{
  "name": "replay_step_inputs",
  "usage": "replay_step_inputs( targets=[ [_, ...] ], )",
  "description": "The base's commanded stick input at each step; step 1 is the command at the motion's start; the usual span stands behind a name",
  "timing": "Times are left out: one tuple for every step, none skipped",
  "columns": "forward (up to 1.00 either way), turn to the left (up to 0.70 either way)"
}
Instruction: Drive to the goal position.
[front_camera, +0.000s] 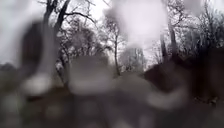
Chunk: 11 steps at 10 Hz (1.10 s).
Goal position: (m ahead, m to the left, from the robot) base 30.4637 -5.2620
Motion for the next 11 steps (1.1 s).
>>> replay_step_inputs(
  targets=[
    [0.85, 0.00],
    [0.85, 0.00],
    [0.85, 0.00],
    [0.85, -0.18],
    [0.85, -0.34],
    [0.85, -0.24],
    [0.85, -0.05],
    [0.85, 0.00],
    [0.85, 0.00],
    [0.85, 0.00],
    [0.85, 0.00]
  ],
)
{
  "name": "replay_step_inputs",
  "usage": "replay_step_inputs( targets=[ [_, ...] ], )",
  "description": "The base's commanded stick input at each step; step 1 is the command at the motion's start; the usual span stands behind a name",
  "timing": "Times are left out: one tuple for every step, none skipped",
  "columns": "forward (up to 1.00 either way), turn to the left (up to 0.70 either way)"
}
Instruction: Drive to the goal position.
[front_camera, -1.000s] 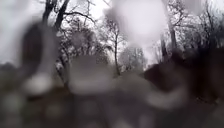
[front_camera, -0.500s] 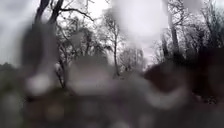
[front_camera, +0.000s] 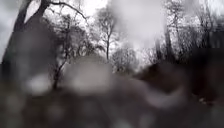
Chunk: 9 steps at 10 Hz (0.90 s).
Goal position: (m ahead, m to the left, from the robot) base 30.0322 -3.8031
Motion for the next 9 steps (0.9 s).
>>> replay_step_inputs(
  targets=[
    [0.85, 0.00],
    [0.85, 0.00],
    [0.85, 0.00],
    [0.85, 0.00],
    [0.85, 0.00],
    [0.85, 0.00],
    [0.85, 0.00],
    [0.85, 0.00],
    [0.85, 0.00]
  ],
)
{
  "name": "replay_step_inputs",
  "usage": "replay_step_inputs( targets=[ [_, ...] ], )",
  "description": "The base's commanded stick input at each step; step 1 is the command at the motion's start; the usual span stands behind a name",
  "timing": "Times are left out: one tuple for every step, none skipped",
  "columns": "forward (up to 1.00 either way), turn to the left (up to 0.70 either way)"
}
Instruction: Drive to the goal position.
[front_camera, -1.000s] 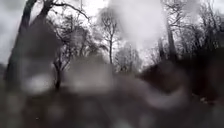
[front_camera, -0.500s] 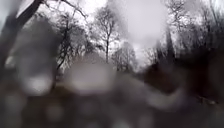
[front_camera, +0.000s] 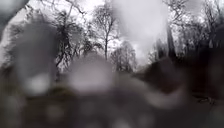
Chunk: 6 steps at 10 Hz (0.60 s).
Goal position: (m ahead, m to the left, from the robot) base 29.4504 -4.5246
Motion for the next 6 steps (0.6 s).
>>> replay_step_inputs(
  targets=[
    [0.85, 0.00],
    [0.85, 0.00],
    [0.85, 0.00],
    [0.85, 0.00],
    [0.85, 0.00],
    [0.85, 0.00]
  ],
)
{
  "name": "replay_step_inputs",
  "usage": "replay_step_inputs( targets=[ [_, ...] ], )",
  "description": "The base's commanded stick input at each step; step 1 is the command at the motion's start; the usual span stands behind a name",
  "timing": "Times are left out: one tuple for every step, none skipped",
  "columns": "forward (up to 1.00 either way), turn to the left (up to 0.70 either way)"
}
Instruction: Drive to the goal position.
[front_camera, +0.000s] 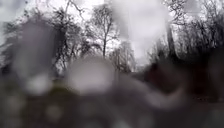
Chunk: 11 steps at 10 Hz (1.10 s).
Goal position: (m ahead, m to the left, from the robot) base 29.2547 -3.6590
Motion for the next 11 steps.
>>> replay_step_inputs(
  targets=[
    [0.85, 0.00],
    [0.85, 0.00],
    [0.85, 0.00],
    [0.85, 0.00],
    [0.85, 0.00],
    [0.85, 0.00],
    [0.85, 0.00],
    [0.85, 0.00],
    [0.85, 0.00],
    [0.85, 0.00],
    [0.85, 0.00]
  ],
)
